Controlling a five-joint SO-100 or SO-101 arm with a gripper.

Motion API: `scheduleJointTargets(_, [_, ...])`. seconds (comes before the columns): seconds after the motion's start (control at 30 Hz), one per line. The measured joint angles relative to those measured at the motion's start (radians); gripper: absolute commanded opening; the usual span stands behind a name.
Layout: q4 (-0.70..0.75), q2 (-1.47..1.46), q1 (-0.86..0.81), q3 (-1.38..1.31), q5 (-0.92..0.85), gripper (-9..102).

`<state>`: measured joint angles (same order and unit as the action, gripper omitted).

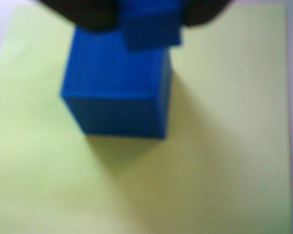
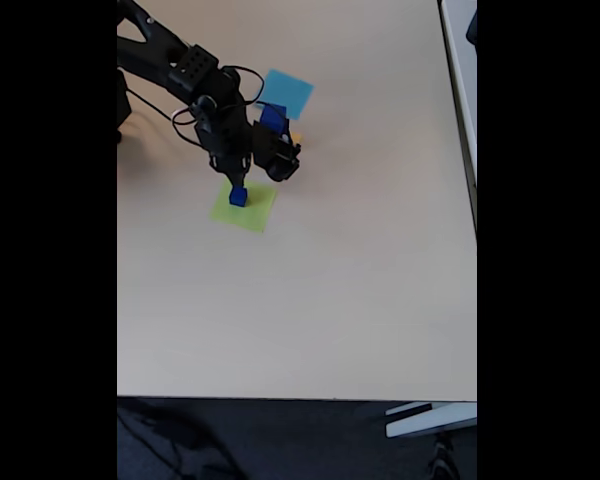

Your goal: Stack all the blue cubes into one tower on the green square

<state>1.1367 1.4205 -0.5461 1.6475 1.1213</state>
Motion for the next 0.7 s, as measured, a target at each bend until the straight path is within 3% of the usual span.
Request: scheduleJointTargets(0.7, [-0.025, -0.018, -0.021, 0.008, -0.035, 0])
